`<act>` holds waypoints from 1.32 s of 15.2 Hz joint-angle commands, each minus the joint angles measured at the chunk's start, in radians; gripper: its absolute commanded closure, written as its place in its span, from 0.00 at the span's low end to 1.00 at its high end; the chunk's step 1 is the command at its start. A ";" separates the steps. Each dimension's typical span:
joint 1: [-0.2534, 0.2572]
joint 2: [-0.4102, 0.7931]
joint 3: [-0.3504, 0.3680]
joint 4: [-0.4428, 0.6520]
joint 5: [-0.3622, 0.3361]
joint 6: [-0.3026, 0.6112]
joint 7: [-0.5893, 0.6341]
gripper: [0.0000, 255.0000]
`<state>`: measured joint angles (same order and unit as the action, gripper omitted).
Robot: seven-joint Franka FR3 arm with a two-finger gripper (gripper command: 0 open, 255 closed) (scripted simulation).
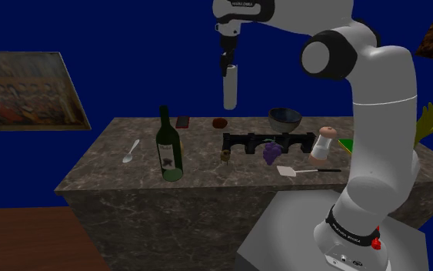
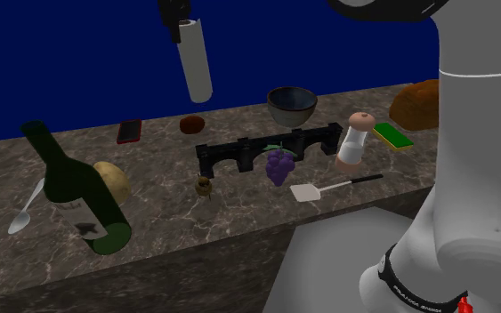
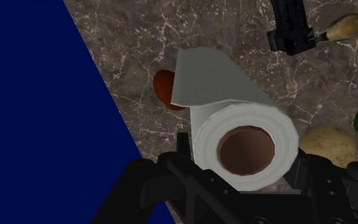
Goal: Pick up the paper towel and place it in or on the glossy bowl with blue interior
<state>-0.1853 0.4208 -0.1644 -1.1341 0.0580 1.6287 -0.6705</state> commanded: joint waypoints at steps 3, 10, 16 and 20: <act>-0.045 -0.064 -0.021 -0.070 0.003 0.005 -0.070 1.00; -0.138 -0.131 -0.066 -0.120 0.015 -0.013 -0.209 1.00; -0.226 -0.142 -0.109 -0.097 0.034 -0.052 -0.335 1.00; -0.291 -0.125 -0.139 -0.045 0.054 -0.090 -0.422 1.00</act>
<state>-0.4528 0.2751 -0.2943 -1.2205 0.1012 1.5604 -1.0635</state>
